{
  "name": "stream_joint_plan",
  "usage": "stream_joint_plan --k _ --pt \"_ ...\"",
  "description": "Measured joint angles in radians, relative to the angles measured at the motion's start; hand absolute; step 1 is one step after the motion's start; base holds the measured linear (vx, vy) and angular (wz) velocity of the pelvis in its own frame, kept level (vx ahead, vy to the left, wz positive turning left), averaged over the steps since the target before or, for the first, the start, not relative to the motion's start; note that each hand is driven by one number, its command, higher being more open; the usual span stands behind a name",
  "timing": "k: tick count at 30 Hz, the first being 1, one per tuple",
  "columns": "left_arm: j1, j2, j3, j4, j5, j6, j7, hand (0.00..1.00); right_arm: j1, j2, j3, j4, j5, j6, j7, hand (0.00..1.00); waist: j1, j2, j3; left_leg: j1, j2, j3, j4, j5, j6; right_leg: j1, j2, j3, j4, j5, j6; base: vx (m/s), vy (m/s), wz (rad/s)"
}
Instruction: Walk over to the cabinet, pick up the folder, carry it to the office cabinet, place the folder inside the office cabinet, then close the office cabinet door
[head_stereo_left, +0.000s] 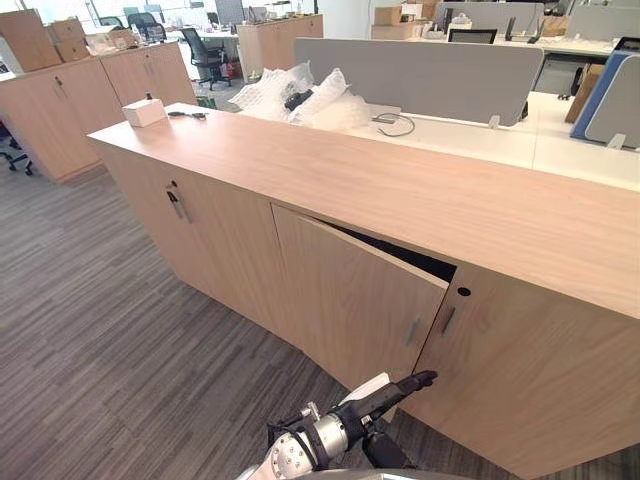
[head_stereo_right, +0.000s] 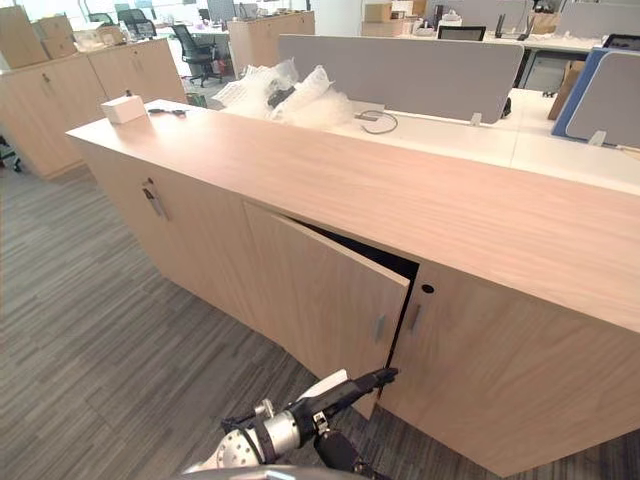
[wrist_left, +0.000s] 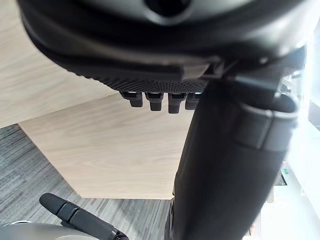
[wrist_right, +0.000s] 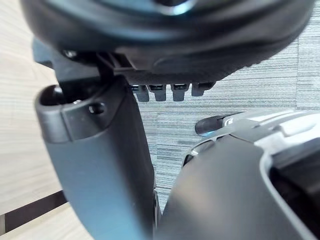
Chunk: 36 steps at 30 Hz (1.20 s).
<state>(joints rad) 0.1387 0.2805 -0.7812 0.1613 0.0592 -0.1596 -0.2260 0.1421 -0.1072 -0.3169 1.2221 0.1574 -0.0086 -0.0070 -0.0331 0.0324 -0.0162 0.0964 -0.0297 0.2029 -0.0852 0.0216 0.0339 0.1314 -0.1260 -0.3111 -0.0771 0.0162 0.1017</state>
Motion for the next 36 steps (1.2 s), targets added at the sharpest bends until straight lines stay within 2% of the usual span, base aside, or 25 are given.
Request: stream_joint_plan --k 8,11,14,16,18,20,21,23,25,26,27,28,29,34,36 --pt "0.004 -0.029 0.040 0.210 -0.110 0.035 0.007 1.00 -0.011 0.006 0.028 -0.003 0.001 -0.001 -0.010 1.00 -0.004 -0.019 0.027 0.026 0.008 0.001 0.000 -0.003 -0.009 0.030 0.008 -0.007 -0.008 -0.001 -0.004 -0.04 -0.025 0.00" --pt "0.030 -0.060 0.141 0.338 -0.156 0.043 0.013 1.00 -0.012 0.013 0.028 -0.008 0.001 -0.001 -0.015 1.00 -0.004 -0.029 0.034 0.029 0.013 0.015 0.005 -0.008 -0.016 0.030 0.010 0.008 -0.010 0.000 -0.005 -0.05 0.000 -0.13" --pt "0.044 -0.069 0.261 0.453 -0.234 0.061 0.046 1.00 -0.016 0.027 0.027 -0.010 0.006 -0.005 -0.018 1.00 0.002 -0.051 0.053 -0.002 0.033 0.034 0.092 -0.056 -0.029 0.030 0.019 0.024 -0.008 0.000 -0.012 -0.03 -0.040 -0.18" --pt "0.045 -0.073 0.337 0.529 -0.255 0.066 0.059 1.00 -0.018 0.033 0.027 -0.010 0.029 -0.008 -0.019 1.00 0.002 -0.056 0.063 -0.057 0.064 0.036 0.218 -0.121 -0.038 0.028 0.033 0.029 -0.002 -0.008 -0.023 -0.01 -0.077 -0.10" --pt "0.046 -0.099 0.465 0.583 -0.328 0.075 0.085 1.00 -0.017 0.023 0.023 -0.009 0.068 -0.015 -0.019 1.00 0.007 -0.031 0.076 -0.132 0.146 0.039 0.422 -0.231 -0.058 0.030 0.079 0.049 0.014 -0.024 -0.040 0.02 -0.061 -0.25" --pt "0.045 -0.118 0.554 0.622 -0.382 0.072 0.117 1.00 -0.015 0.021 0.019 -0.007 0.090 -0.016 -0.023 1.00 0.019 -0.018 0.080 -0.173 0.198 0.030 0.544 -0.266 -0.082 0.033 0.116 0.070 0.018 -0.026 -0.055 0.05 -0.072 -0.35" --pt "0.041 -0.120 0.579 0.641 -0.396 0.072 0.136 1.00 -0.015 0.023 0.010 -0.004 0.095 -0.017 -0.026 1.00 0.024 -0.020 0.083 -0.195 0.217 0.001 0.606 -0.271 -0.090 0.037 0.133 0.083 0.020 -0.024 -0.061 0.06 -0.080 -0.33" --pt "0.032 -0.127 0.608 0.662 -0.405 0.073 0.139 1.00 -0.021 0.023 0.001 0.002 0.121 -0.018 -0.027 1.00 0.027 -0.011 0.105 -0.198 0.215 -0.081 0.658 -0.271 -0.091 0.059 0.147 0.097 0.022 -0.023 -0.063 0.04 -0.048 -0.24" --pt "0.028 -0.152 0.652 0.666 -0.445 0.072 0.139 1.00 -0.042 0.012 -0.014 0.010 0.121 -0.019 -0.028 1.00 0.032 0.001 0.130 -0.201 0.179 -0.220 0.707 -0.285 -0.092 0.079 0.147 0.138 0.031 -0.022 -0.066 0.01 0.046 -0.43" --pt "0.029 -0.163 0.667 0.668 -0.448 0.070 0.141 1.00 -0.045 0.006 -0.015 0.011 0.121 -0.019 -0.028 1.00 0.036 0.009 0.131 -0.190 0.159 -0.279 0.690 -0.299 -0.104 0.076 0.146 0.153 0.036 -0.021 -0.067 -0.02 0.150 -0.82" --pt "0.034 -0.200 0.704 0.681 -0.464 0.056 0.149 1.00 -0.053 -0.013 -0.015 0.010 0.121 -0.020 -0.025 1.00 0.050 0.045 0.129 -0.142 0.119 -0.433 0.592 -0.311 -0.121 0.050 0.154 0.198 0.057 -0.022 -0.065 -0.03 0.151 -0.79" --pt "0.031 -0.209 0.723 0.698 -0.464 0.051 0.151 1.00 -0.056 -0.016 -0.015 0.010 0.121 -0.022 -0.025 1.00 0.053 0.051 0.127 -0.121 0.119 -0.465 0.556 -0.324 -0.125 0.043 0.157 0.215 0.059 -0.020 -0.062 -0.03 0.176 -0.79" --pt "0.025 -0.212 0.746 0.731 -0.466 0.047 0.154 1.00 -0.065 -0.012 -0.013 0.010 0.121 -0.023 -0.027 1.00 0.056 0.049 0.128 -0.101 0.111 -0.471 0.521 -0.325 -0.109 0.037 0.156 0.234 0.056 -0.018 -0.058 -0.05 0.192 -0.56" --pt "0.035 -0.215 0.929 0.853 -0.530 0.050 0.200 1.00 -0.032 0.022 -0.018 0.008 0.121 -0.027 -0.026 1.00 0.060 -0.002 0.105 -0.072 0.095 -0.397 0.460 -0.314 -0.090 0.018 0.120 0.298 0.045 -0.005 -0.045 -0.01 0.131 -0.38" --pt "0.041 -0.210 0.956 0.882 -0.502 0.047 0.209 1.00 -0.017 0.024 -0.024 0.008 0.121 -0.027 -0.025 1.00 0.060 -0.006 0.097 -0.040 0.081 -0.380 0.403 -0.287 -0.077 0.019 0.104 0.307 0.045 -0.004 -0.039 0.05 0.031 -0.12"
